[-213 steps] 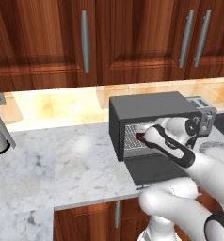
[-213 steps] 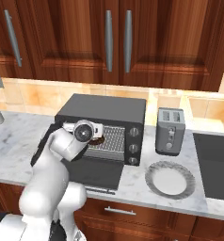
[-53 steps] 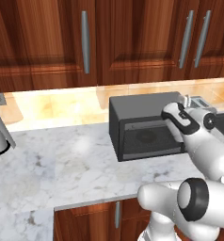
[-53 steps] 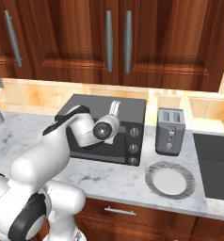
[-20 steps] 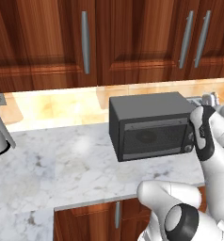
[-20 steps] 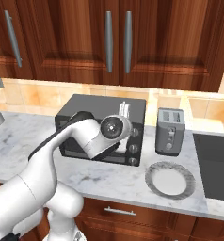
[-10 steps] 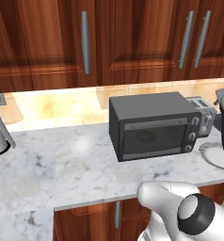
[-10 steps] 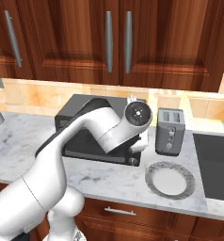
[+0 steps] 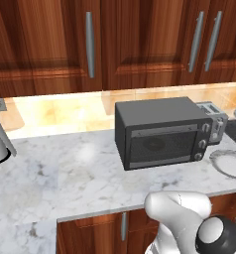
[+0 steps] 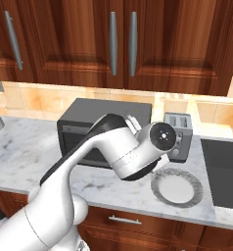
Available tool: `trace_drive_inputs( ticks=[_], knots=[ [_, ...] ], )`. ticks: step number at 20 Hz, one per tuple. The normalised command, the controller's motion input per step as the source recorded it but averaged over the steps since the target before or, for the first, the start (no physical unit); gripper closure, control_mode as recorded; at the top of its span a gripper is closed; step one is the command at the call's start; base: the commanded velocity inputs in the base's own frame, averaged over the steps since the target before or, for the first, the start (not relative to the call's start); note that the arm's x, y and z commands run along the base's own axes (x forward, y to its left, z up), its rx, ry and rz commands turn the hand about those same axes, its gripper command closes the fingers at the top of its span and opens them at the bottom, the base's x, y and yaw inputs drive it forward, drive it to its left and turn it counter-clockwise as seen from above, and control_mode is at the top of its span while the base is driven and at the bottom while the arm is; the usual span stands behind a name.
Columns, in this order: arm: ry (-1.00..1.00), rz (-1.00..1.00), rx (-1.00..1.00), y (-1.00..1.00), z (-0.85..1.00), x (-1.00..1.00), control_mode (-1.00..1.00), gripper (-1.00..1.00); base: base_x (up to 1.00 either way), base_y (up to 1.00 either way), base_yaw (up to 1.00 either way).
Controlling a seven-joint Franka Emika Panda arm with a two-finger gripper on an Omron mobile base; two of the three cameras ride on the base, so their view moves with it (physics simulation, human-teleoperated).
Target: Pick up the bagel from the plate, place it on the toaster oven rack, close the door, and set the timer.
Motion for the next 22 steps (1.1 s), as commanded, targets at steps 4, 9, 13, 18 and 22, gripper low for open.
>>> trace_drive_inputs(
  ticks=[4, 9, 13, 18, 22],
  knots=[
    [0.0, 0.23, -0.15, 0.13, -0.02, 0.11, -1.0, -1.0, 0.0, 0.0, 0.0],
    [0.0, 0.1, -0.14, 0.15, -0.05, 0.27, -1.0, -1.0, 0.0, 0.0, 0.0],
    [-0.01, 0.03, -0.07, 0.19, -0.34, 0.03, -1.0, -1.0, 0.0, 0.0, 0.0],
    [-0.06, 0.0, -0.01, 0.04, -0.52, 0.0, -1.0, -1.0, 0.0, 0.0, 0.0],
    [-0.1, 0.0, 0.0, 0.0, -0.39, 0.0, -1.0, -1.0, 0.0, 0.0, 0.0]
  ],
)
